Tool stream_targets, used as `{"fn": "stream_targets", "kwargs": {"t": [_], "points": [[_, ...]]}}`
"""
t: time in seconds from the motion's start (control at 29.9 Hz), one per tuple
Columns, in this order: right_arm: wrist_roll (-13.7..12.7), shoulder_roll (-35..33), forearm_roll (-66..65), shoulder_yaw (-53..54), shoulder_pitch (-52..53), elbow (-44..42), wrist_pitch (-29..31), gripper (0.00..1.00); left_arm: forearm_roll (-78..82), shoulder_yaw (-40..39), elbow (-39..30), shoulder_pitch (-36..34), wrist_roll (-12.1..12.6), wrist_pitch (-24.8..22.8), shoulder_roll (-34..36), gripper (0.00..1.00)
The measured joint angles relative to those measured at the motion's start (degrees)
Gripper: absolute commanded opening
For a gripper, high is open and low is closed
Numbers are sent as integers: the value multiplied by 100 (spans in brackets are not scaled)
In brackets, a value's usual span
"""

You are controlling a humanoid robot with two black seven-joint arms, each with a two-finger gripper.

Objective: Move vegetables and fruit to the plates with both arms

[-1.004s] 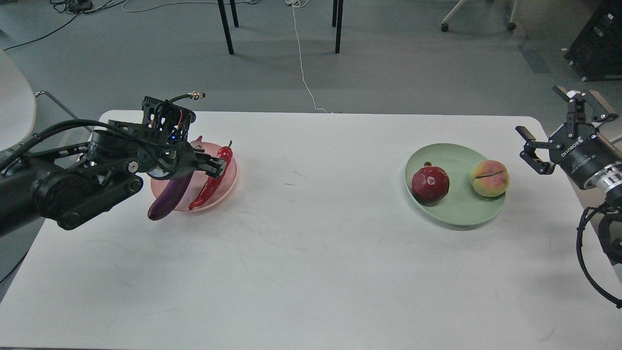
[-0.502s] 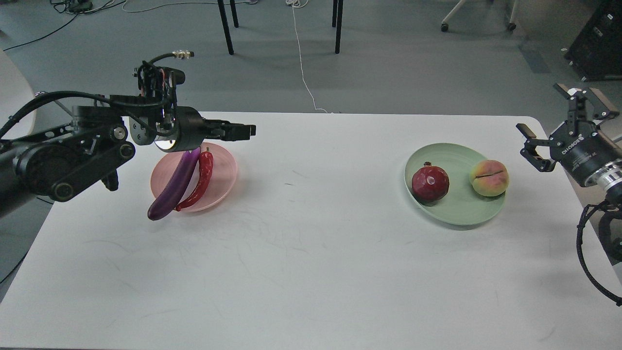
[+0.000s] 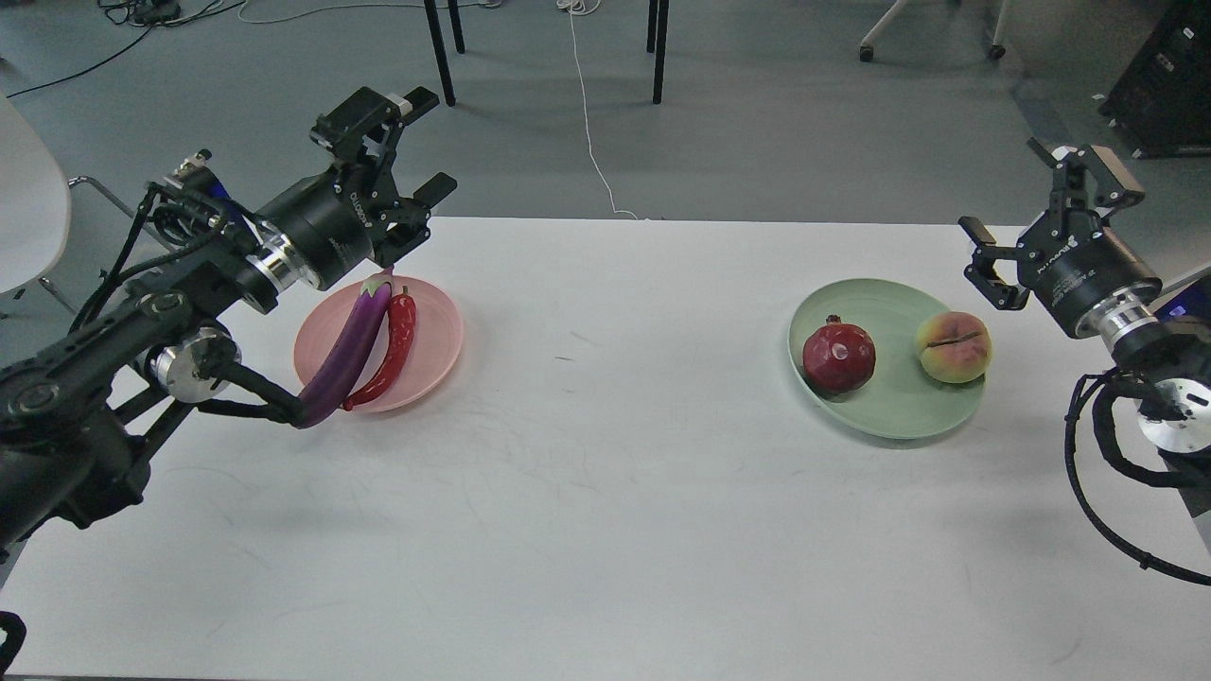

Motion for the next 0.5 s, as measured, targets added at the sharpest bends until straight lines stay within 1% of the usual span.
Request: {"fn": "stream_targets", "kwargs": {"t": [0.1, 0.23, 0.37, 0.5], "points": [[0, 6, -21, -28, 16, 210, -237, 99, -2, -467, -111, 519, -33, -33, -259, 100], [0, 1, -355, -191, 12, 253, -280, 99, 48, -596, -147, 955, -8, -58, -433, 100], [0, -58, -788, -366, -8, 283, -274, 99, 67, -655, -182, 1136, 31, -60, -505, 100], [0, -65, -844, -292, -31, 346, -244, 99, 68, -663, -195, 1167, 46, -60, -502, 100]]}}
